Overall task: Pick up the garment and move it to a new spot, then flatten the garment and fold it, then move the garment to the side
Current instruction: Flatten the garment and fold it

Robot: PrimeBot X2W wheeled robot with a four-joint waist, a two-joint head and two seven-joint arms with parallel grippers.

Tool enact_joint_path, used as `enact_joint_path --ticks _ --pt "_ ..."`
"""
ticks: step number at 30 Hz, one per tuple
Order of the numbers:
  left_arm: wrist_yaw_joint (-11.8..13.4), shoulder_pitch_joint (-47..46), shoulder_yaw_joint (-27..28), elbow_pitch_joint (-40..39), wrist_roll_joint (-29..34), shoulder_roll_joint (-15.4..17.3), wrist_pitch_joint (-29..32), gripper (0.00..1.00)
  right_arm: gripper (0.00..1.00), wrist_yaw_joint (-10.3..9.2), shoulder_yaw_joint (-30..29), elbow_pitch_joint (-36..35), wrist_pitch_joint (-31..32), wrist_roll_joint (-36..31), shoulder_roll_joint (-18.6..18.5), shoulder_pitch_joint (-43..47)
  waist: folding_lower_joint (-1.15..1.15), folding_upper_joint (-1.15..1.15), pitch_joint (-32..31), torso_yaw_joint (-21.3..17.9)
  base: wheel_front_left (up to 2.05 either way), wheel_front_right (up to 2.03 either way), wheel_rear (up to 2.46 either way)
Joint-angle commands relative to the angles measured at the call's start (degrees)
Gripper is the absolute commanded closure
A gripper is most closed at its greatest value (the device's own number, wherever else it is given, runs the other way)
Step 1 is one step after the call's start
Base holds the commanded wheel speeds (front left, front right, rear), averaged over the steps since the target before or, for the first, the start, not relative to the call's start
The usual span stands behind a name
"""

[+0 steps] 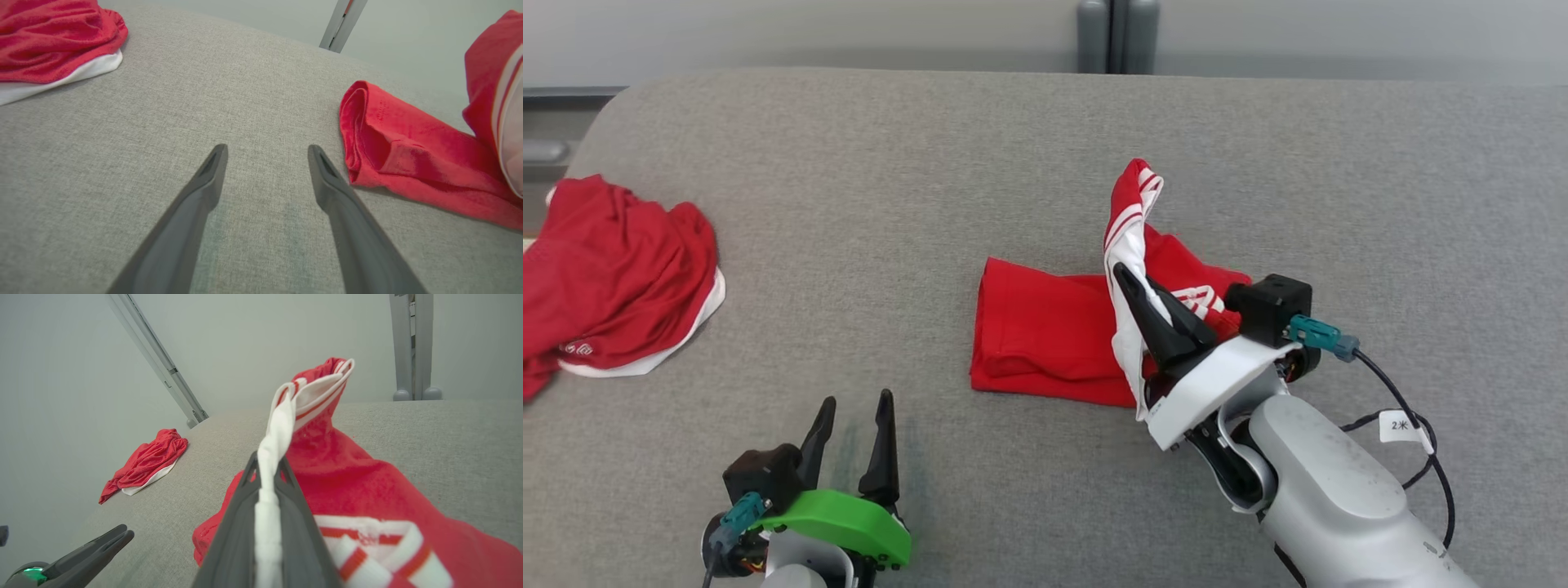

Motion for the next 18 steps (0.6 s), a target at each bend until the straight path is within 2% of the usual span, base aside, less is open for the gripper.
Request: enact_joint_path --ticks 1,3,4,5,6,7,10,13,18 --pt "0.16 -0.38 -0.49 0.36 -0.32 0.05 0.02 0.00 1.00 -0.05 1.08 1.05 0.00 1.57 -0.30 -1.14 0.00 0.00 0.19 3.22 0.00 0.00 0.00" --pt "0.16 -0.77 -0.98 0.64 -0.31 0.03 0.02 0.00 1.00 -0.05 2.70 2.83 0.00 2.84 -0.30 -2.24 0.00 0.00 0.30 4.22 0.00 0.00 0.00" --pt "0.17 -0.96 -1.16 0.73 -0.36 0.04 0.02 0.00 0.91 -0.05 3.31 3.42 0.00 3.72 -0.31 -2.69 0.00 0.00 0.36 4.60 0.00 0.00 0.00" --pt "0.17 -1.15 -1.34 0.80 -0.42 0.02 0.02 0.00 0.60 -0.05 4.16 3.97 0.01 4.85 -0.29 -3.25 0.00 0.00 0.40 4.88 0.00 0.00 0.00" --pt "0.16 -1.24 -1.35 0.86 -0.45 0.01 0.02 0.00 0.18 -0.05 4.56 3.86 0.00 5.63 -0.27 -3.71 0.00 0.00 0.43 5.01 0.00 0.00 0.00" --pt "0.16 -1.30 -1.33 0.93 -0.51 0.00 0.02 0.00 0.00 -0.05 4.74 3.82 0.01 6.40 -0.31 -4.05 0.00 0.00 0.46 5.09 0.00 0.00 0.00" --pt "0.16 -1.33 -0.83 0.82 -0.17 -0.02 0.02 0.00 0.00 -0.05 3.67 3.33 0.01 7.25 -0.37 -4.00 0.00 0.00 0.30 4.36 0.00 0.00 0.00" --pt "0.16 -1.16 -0.09 0.46 0.69 -0.02 0.02 0.00 0.00 -0.05 0.21 4.15 0.01 4.86 -0.42 -2.95 0.00 0.00 -0.20 2.57 0.00 0.00 0.00" --pt "0.16 -0.55 1.58 -0.52 2.65 0.05 0.02 0.00 0.00 -0.05 -11.72 5.09 0.01 -5.37 -0.33 0.54 0.00 0.00 -1.13 -1.44 0.00 0.00 0.00"
